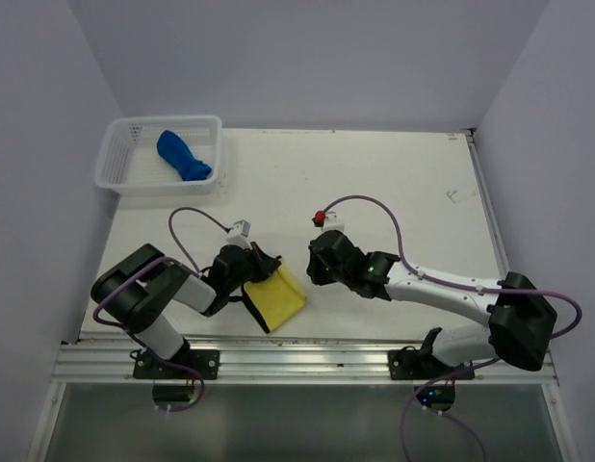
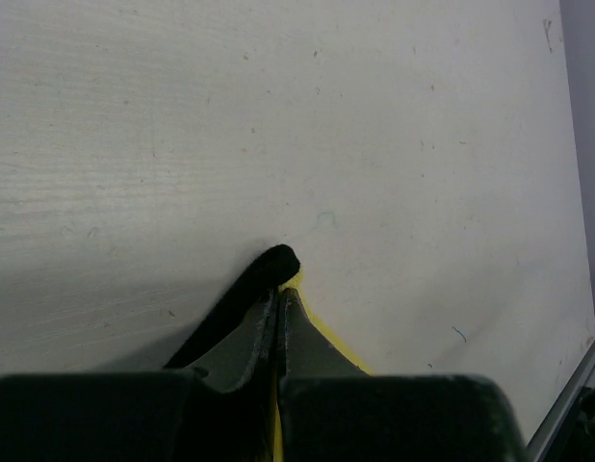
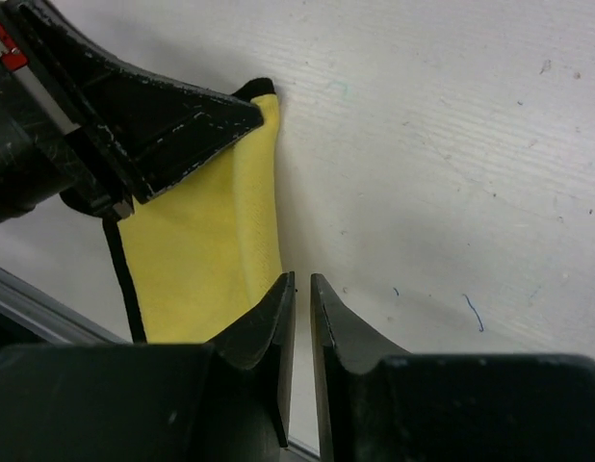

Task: Roll the towels
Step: Roll the towel

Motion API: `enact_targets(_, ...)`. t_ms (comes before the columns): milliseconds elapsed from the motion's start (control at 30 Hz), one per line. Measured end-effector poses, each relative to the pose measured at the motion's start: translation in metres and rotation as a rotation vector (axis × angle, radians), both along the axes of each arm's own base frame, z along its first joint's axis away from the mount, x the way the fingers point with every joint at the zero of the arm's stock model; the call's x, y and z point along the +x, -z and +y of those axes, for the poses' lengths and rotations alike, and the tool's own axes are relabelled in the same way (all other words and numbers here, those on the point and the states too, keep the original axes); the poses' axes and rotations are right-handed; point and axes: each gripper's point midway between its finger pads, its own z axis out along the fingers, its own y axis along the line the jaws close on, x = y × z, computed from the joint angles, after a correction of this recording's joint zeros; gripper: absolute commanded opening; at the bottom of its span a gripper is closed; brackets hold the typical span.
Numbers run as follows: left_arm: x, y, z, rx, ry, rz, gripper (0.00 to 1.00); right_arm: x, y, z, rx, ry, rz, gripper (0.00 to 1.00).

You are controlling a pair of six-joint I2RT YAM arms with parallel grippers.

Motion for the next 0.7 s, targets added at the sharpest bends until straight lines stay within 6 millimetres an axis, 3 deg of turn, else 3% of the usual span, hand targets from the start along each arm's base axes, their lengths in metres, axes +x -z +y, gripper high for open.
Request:
enact_targets(133,-0.001,0.0,0.0,0.002,-0.003,-0.002,0.0,0.006,0.015,0.008,0.037,0.02,0.071,0.16)
enact_targets(333,-0.001,0.0,0.0,0.007,-0.009,-0.007,0.0,-0.005,0.045,0.024,0.048,-0.024,0.172,0.12)
enact_targets(700,-0.003,0.0,-0.002,0.016,-0.007,-0.015,0.0,-0.011,0.048,0.031,0.089,-0.045,0.193,0.15)
